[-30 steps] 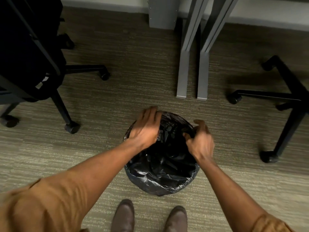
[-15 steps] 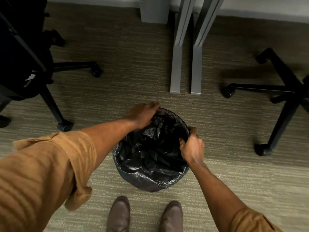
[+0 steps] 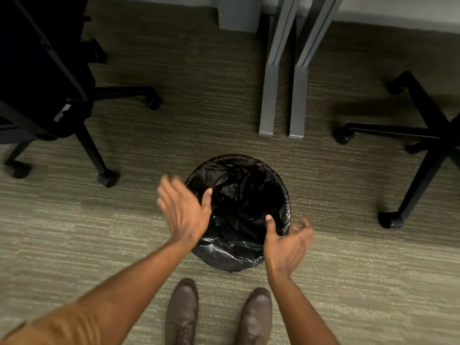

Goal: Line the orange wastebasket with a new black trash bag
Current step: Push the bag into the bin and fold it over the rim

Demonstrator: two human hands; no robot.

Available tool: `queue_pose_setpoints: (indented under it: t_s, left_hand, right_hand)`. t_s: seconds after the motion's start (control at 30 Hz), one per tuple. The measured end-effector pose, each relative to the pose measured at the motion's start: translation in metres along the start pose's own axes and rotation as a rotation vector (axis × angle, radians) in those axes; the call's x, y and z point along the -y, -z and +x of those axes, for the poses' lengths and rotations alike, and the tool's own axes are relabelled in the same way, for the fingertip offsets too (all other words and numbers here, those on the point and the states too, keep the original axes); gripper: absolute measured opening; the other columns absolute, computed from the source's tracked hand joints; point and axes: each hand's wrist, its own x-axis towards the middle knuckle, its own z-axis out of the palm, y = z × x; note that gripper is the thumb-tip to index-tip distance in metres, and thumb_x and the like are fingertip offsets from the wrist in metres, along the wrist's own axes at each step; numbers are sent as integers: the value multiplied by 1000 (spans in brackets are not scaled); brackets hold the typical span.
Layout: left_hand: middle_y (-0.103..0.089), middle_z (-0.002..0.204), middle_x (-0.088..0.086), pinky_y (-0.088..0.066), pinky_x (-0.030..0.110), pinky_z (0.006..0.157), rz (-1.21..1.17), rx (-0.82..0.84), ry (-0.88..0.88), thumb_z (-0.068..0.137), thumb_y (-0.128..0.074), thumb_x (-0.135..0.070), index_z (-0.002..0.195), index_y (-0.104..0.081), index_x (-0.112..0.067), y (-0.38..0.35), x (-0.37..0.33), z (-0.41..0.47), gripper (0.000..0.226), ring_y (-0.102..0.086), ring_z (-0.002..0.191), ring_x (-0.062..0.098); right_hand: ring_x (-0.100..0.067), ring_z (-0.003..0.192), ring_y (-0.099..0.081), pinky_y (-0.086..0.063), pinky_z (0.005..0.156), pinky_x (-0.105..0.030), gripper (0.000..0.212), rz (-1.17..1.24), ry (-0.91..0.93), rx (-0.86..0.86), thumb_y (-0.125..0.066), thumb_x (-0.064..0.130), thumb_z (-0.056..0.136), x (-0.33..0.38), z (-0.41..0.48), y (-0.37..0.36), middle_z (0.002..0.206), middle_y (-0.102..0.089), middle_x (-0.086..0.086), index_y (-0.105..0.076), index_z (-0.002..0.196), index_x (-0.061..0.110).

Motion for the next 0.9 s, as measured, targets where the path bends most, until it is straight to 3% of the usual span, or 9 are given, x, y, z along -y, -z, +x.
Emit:
queue_pose_setpoints:
  t_s: [0.13,0.27,0.37,0.5,0.57,0.63,0.73,0.9]
  left_hand:
    - [-40,148,25,-42,55,115,-269,114,600,76,-88,-68,143,-39,0,9,11,-43,107,-43,137,44]
    - [-41,151,27,-51,52,110,-541,274,868,77,-92,-59,146,-33,0,9,5,-66,109,-53,130,45]
    - [-43,155,29,-54,54,111,-531,326,893,82,-95,-41,146,-33,5,10,1,-64,100,-57,133,49]
    - [-54,151,30,-51,57,114,-459,376,915,88,-89,-23,143,-39,7,8,4,-56,80,-54,138,48]
    - [-64,141,30,-55,55,111,-521,380,945,93,-78,-11,140,-45,6,3,7,-56,60,-62,128,47]
    - [-70,129,29,-59,44,101,-600,355,951,97,-67,0,133,-50,8,-1,9,-57,41,-67,106,40]
    - [-68,112,23,-57,41,88,-640,309,924,100,-60,5,131,-53,7,-3,8,-56,32,-66,93,39]
    - [-69,98,13,-51,30,68,-794,281,895,95,-50,12,116,-60,-1,-12,19,-56,26,-62,76,20]
  right_hand:
    - [-41,118,-58,-52,98,-54,91,18,-254,-4,-91,46,76,0,-40,-5,134,-54,-21,-42,141,6]
    - [-44,116,-59,-48,93,-45,91,142,-522,-5,-94,39,75,5,-50,-11,139,-51,-26,-41,142,6]
    - [-43,106,-64,-54,96,-50,79,211,-630,22,-94,29,77,2,-48,-18,132,-61,-26,-45,136,7]
    - [-36,88,-66,-55,82,-38,57,199,-583,44,-87,7,80,-7,-46,-25,114,-73,-23,-56,128,7]
    - [-37,89,-69,-54,80,-37,49,139,-497,52,-83,2,81,-11,-47,-27,109,-75,-22,-58,124,6]
    - [-41,94,-71,-58,83,-43,44,105,-447,52,-78,-2,82,-13,-47,-31,108,-74,-24,-58,120,5]
    - [-45,99,-71,-60,88,-50,44,64,-388,63,-71,-6,84,-13,-48,-35,111,-71,-26,-53,124,3]
    - [-36,92,-67,-51,84,-36,46,139,-361,75,-71,-6,86,-19,-42,-38,106,-68,-20,-49,126,3]
